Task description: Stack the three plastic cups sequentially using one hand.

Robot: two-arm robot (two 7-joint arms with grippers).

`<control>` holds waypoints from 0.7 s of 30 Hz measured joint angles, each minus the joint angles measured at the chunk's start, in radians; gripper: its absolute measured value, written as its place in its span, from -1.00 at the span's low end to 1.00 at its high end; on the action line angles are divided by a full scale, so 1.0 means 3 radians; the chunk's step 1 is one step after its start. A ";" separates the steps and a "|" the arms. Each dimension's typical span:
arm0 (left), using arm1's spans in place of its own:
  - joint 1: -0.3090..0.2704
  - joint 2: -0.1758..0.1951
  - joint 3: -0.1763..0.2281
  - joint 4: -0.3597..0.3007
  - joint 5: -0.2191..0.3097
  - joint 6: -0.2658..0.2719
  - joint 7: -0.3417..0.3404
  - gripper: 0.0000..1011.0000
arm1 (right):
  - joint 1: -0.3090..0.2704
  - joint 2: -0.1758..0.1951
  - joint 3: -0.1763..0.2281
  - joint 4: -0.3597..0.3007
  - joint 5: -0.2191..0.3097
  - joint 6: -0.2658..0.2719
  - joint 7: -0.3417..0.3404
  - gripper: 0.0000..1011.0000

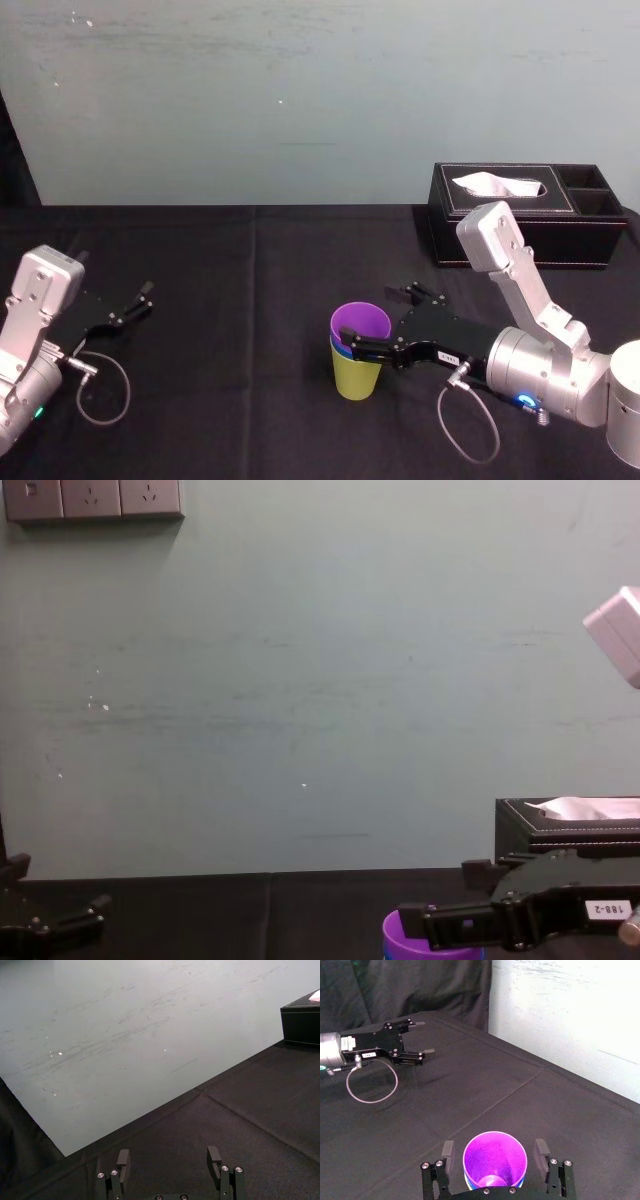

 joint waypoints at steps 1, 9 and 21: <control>0.0000 0.0000 0.0000 0.0000 0.0000 0.0000 0.0000 0.98 | 0.0000 0.0000 0.0000 0.0000 0.0000 0.0000 0.0000 0.98; 0.0000 0.0000 0.0000 0.0000 0.0000 0.0000 0.0000 0.98 | -0.0097 -0.0051 0.0124 -0.0026 0.0005 -0.0210 -0.0115 0.98; 0.0000 0.0000 0.0000 0.0000 0.0000 0.0000 0.0000 0.98 | -0.0412 -0.0309 0.0499 -0.0021 -0.0139 -0.0631 -0.0672 0.98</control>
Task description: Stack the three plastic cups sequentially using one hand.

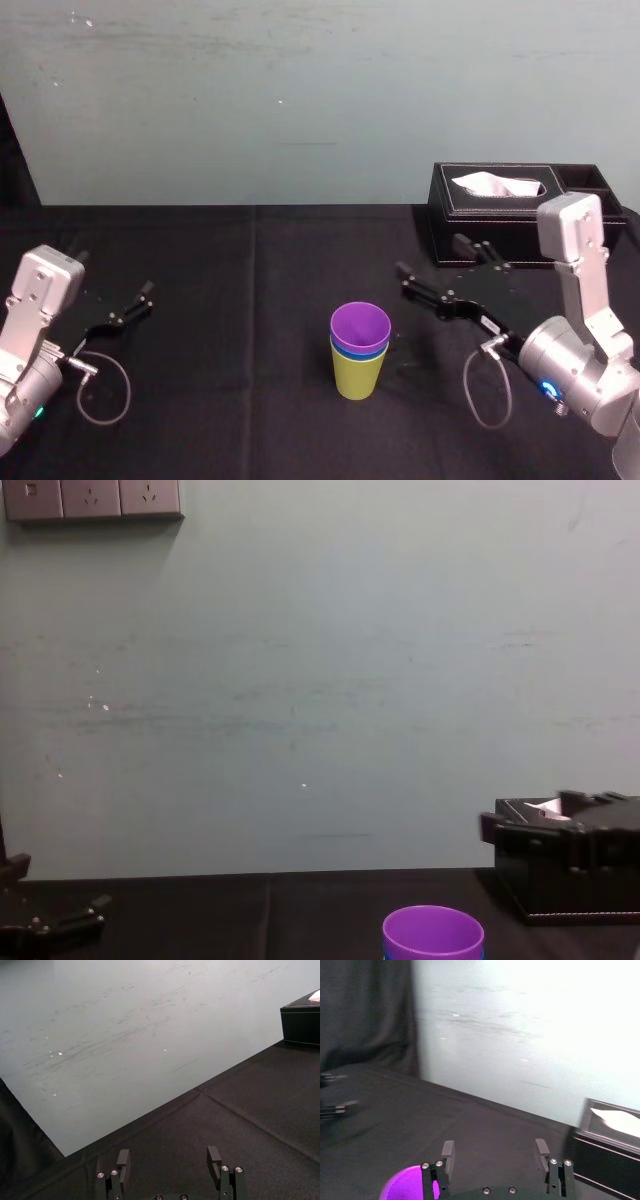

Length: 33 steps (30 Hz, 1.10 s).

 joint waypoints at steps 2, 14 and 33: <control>0.0000 0.0000 0.0000 0.0000 0.0000 0.0000 0.0000 0.98 | -0.0050 -0.0054 0.0045 0.0032 -0.0068 -0.0021 -0.0136 0.98; 0.0000 0.0000 0.0000 0.0000 0.0000 0.0000 0.0000 0.98 | -0.0150 -0.0276 0.0141 0.0285 -0.0356 0.0156 -0.0586 0.98; 0.0000 0.0000 0.0000 0.0000 0.0000 0.0000 0.0000 0.98 | -0.0148 -0.0308 0.0140 0.0352 -0.0429 0.0185 -0.0573 0.98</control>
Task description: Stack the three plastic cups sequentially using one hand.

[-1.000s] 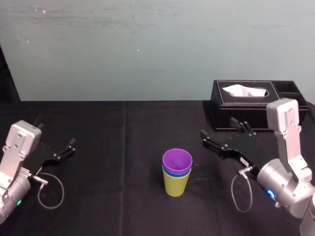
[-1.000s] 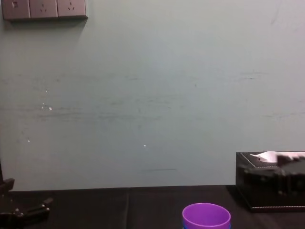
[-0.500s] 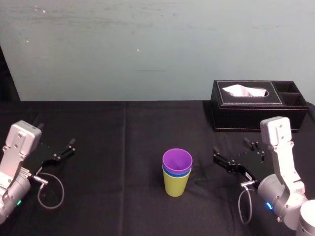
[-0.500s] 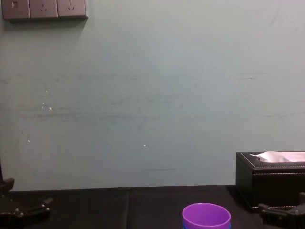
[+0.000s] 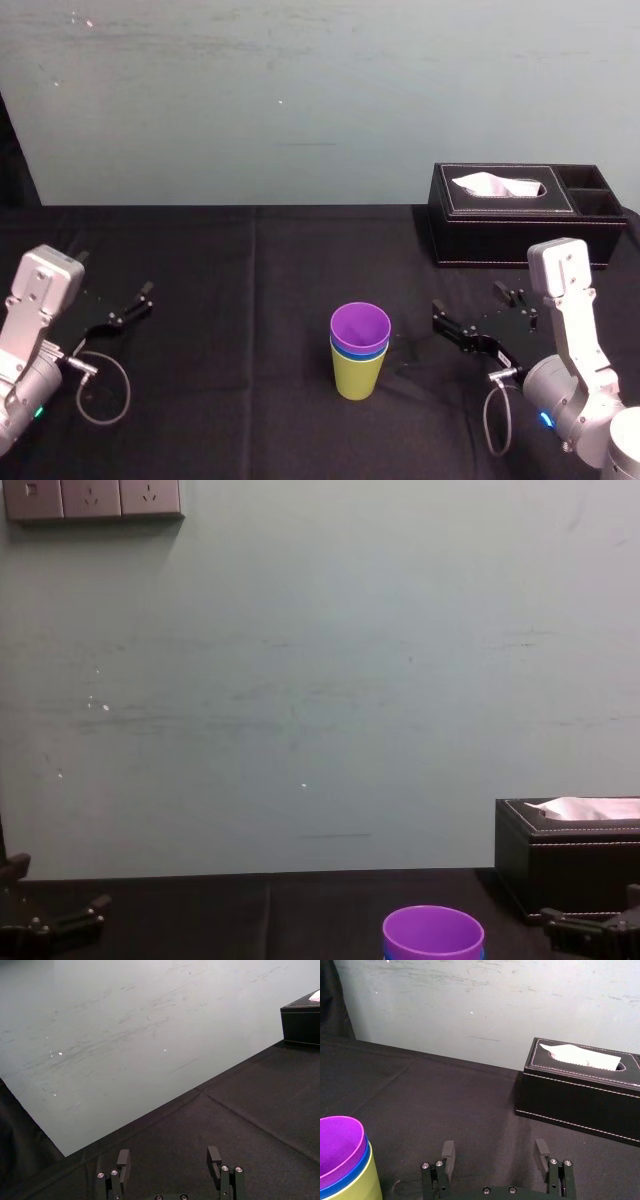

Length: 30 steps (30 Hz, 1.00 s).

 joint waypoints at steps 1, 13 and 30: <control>0.0000 0.0000 0.0000 0.0000 0.0000 0.0000 0.0000 0.98 | 0.0000 0.0000 0.0000 0.0000 0.0000 0.0000 0.0000 0.98; 0.0000 0.0000 0.0000 0.0000 0.0000 0.0000 0.0000 0.98 | -0.0001 0.0003 0.0000 -0.0006 0.0002 -0.0005 -0.0003 0.98; 0.0000 0.0000 0.0000 0.0000 0.0000 0.0000 0.0000 0.98 | -0.0001 0.0003 0.0000 -0.0008 0.0005 -0.0006 -0.0008 0.98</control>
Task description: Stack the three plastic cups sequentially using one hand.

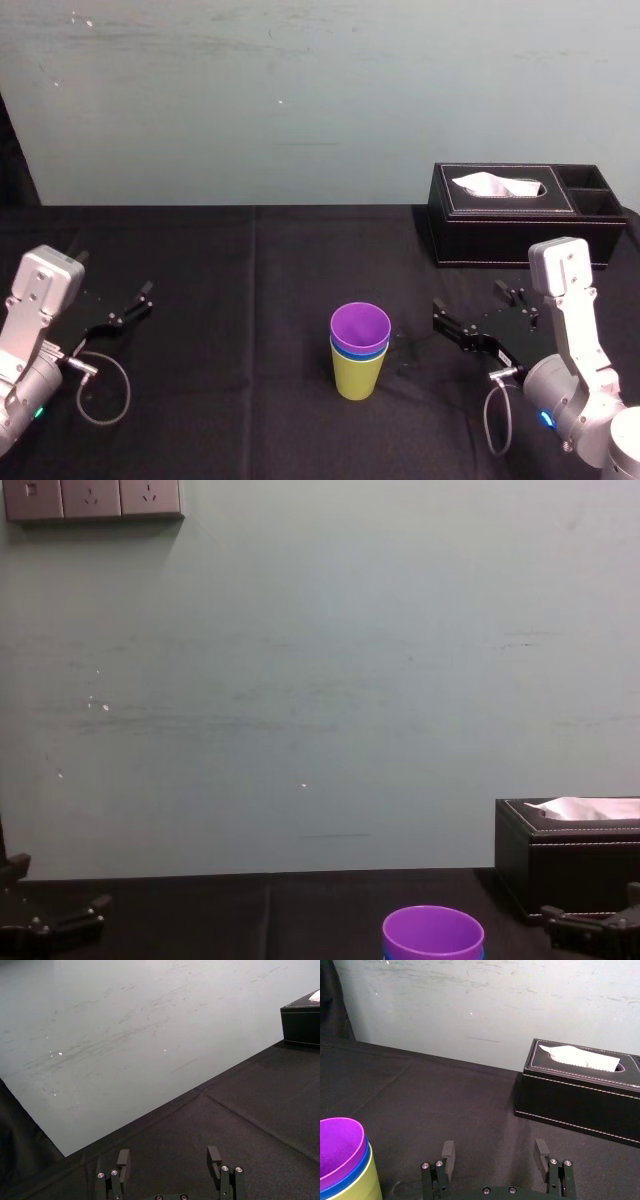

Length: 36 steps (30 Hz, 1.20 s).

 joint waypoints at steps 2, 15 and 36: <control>0.0000 0.0000 0.0000 0.0000 0.0000 0.0000 0.0000 0.98 | 0.0000 0.0000 0.0000 0.0000 0.0000 0.0000 0.0000 0.98; 0.0000 0.0000 0.0000 0.0000 0.0000 0.0000 0.0000 0.98 | 0.0000 0.0000 0.0000 0.0000 0.0000 0.0000 -0.0001 0.98; 0.0000 0.0000 0.0000 0.0000 0.0000 0.0000 0.0000 0.98 | 0.0000 0.0000 0.0000 0.0000 0.0000 0.0000 -0.0001 0.98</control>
